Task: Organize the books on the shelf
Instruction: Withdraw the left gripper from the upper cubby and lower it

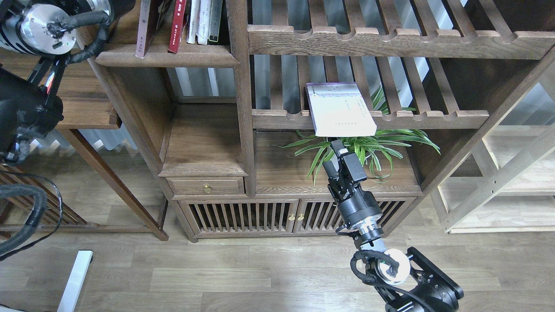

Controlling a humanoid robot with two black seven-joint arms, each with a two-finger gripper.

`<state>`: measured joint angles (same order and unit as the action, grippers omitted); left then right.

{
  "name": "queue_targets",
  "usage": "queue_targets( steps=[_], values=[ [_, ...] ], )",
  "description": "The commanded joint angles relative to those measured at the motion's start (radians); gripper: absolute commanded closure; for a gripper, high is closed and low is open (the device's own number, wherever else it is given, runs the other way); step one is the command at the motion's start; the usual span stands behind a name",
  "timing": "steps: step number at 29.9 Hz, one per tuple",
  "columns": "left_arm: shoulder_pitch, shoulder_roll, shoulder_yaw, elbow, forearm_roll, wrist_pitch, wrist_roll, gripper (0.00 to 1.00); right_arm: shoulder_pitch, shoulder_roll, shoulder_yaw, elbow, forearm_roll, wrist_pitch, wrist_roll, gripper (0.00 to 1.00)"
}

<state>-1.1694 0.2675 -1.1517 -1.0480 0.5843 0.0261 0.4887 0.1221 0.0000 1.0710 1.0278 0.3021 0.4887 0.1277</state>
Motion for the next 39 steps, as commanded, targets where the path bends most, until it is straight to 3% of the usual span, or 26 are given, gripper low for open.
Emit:
queue_targets(
  steps=[1,14,30,32,36,39],
  values=[
    [-0.001,0.013,-0.008,-0.021,0.0,-0.002,0.0,0.33,-0.009,0.0,0.0,0.0,0.0,0.0,0.001,0.01],
    [0.011,0.027,-0.028,-0.087,-0.001,-0.002,0.0,0.27,-0.022,0.0,0.004,0.0,0.002,0.0,0.003,0.01],
    [0.097,0.068,-0.138,-0.262,-0.001,-0.002,0.0,0.25,-0.047,0.0,-0.006,0.015,0.005,-0.002,0.003,0.0],
    [0.12,0.068,-0.166,-0.297,-0.001,-0.002,0.0,0.22,-0.058,0.0,-0.011,0.02,0.005,0.0,0.003,0.01],
    [0.197,0.07,-0.226,-0.384,-0.001,-0.002,0.0,0.09,-0.067,0.0,-0.013,0.02,0.003,0.0,0.001,0.01],
    [0.263,0.065,-0.282,-0.46,-0.003,-0.002,0.0,0.08,-0.062,0.0,-0.014,0.02,-0.001,0.0,-0.005,0.0]
  ],
)
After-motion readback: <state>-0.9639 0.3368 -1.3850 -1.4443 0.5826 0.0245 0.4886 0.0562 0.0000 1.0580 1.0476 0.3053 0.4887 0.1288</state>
